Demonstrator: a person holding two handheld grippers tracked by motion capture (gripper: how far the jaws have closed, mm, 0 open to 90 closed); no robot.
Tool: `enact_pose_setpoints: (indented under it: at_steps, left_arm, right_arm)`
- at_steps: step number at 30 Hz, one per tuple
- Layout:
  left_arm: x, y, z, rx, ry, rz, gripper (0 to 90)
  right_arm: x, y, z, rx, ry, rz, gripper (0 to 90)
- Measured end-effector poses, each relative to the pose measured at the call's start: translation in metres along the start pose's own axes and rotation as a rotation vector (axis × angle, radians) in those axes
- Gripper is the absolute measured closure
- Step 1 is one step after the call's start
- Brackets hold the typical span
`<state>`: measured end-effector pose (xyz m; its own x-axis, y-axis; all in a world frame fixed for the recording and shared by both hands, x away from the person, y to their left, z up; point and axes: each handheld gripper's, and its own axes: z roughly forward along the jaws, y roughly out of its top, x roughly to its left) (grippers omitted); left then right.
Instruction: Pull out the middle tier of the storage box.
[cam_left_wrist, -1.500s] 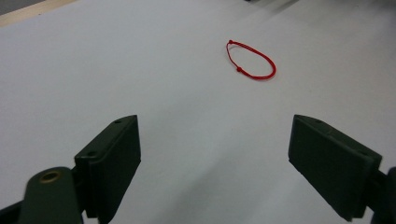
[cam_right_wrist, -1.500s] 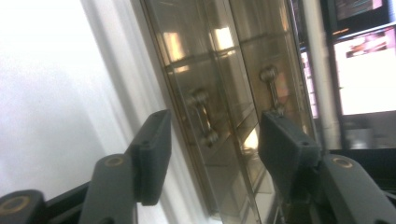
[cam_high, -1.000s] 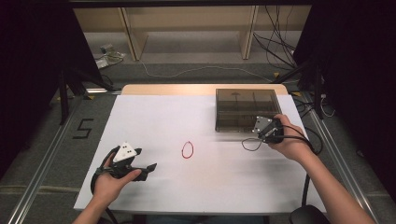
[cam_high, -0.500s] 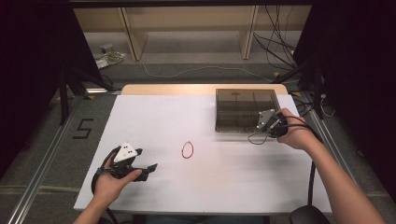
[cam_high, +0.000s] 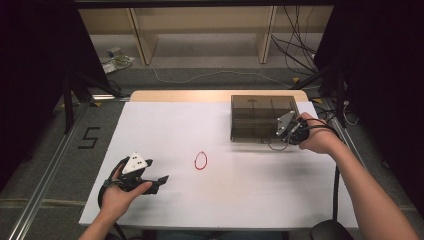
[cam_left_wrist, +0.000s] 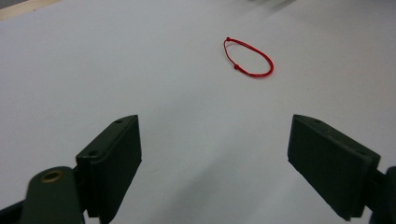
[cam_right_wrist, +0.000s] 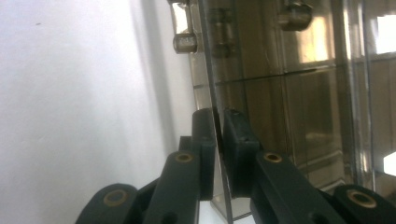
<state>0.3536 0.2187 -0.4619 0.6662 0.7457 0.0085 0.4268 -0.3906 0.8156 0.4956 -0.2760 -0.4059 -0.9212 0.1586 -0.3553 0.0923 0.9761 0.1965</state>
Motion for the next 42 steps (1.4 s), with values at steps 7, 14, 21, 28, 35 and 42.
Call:
enact_pose_setpoints:
  at_steps: [7, 14, 21, 28, 35, 42]
  left_arm:
    - [0.0006, 0.0004, 0.0009, 0.002, -0.002, 0.001, 17.6]
    - [0.0020, 0.0011, 0.0002, 0.001, 0.007, -0.008, 18.0]
    - [0.0022, 0.0006, -0.0003, -0.005, 0.000, -0.013, 18.2]
    - [0.0026, 0.0000, -0.0012, -0.002, 0.009, -0.018, 18.5]
    - [0.0030, 0.0001, 0.0000, -0.001, 0.009, -0.026, 18.5]
    - [0.0033, 0.0002, 0.0005, 0.002, 0.008, -0.025, 18.5]
  right_arm:
    - [-0.0004, -0.0003, -0.0007, -0.004, 0.002, -0.031, 85.5]
    - [-0.0010, 0.0005, -0.0011, -0.003, 0.016, -0.042, 86.2]
    - [-0.0016, 0.0016, -0.0018, 0.005, 0.028, -0.050, 86.7]
    - [-0.0019, 0.0017, -0.0026, 0.002, 0.036, -0.055, 86.8]
    - [-0.0011, 0.0006, -0.0036, -0.010, 0.041, -0.056, 86.8]
    - [0.0012, -0.0009, -0.0071, -0.008, 0.046, -0.062, 86.6]
